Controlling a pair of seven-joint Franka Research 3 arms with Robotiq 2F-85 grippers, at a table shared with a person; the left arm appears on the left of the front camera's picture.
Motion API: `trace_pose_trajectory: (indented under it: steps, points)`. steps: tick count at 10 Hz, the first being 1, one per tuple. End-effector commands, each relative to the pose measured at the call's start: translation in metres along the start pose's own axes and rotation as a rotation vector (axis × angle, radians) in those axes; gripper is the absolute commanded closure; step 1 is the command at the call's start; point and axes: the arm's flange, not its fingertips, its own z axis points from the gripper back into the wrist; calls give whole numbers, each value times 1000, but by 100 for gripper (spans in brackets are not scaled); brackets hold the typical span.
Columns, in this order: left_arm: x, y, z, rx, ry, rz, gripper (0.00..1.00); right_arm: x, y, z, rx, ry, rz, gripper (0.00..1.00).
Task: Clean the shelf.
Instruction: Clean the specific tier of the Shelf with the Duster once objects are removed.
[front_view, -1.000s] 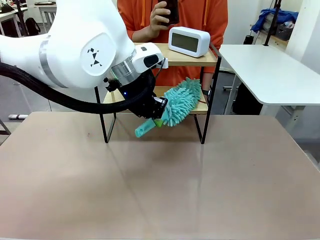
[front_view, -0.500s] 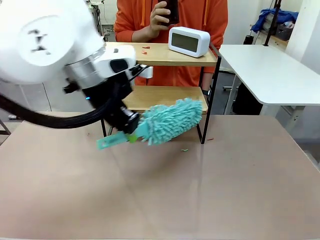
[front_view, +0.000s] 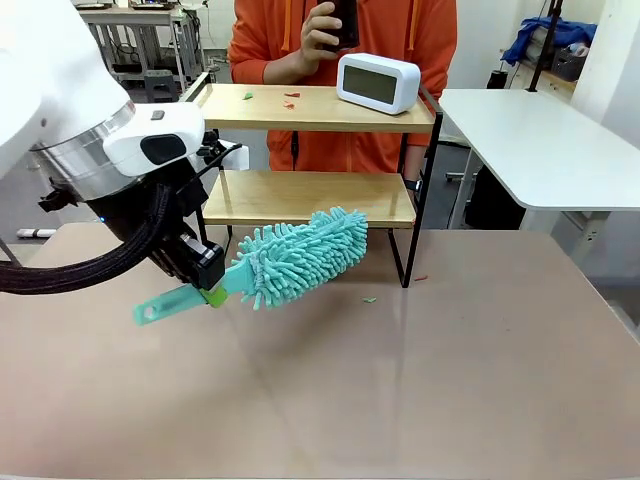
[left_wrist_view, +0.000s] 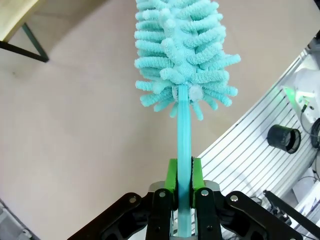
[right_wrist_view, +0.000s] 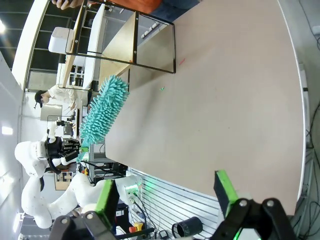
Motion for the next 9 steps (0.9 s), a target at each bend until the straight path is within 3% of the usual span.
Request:
trace_pose_trajectory:
  steps: [1, 4, 6, 9]
  points:
    - [-4, 3, 1, -58, -7, 14, 87, 1, 0, 0, 11, -7, 24, 0]
    - [-15, 4, 18, -140, 4, -51, 87, 1, 0, 0, 11, -7, 24, 0]
    - [-52, 21, 60, -281, 11, -127, 87, 1, 0, 0, 11, -7, 24, 0]
    - [-122, 68, 105, -296, -205, 24, 87, 1, 0, 0, 11, -7, 24, 0]
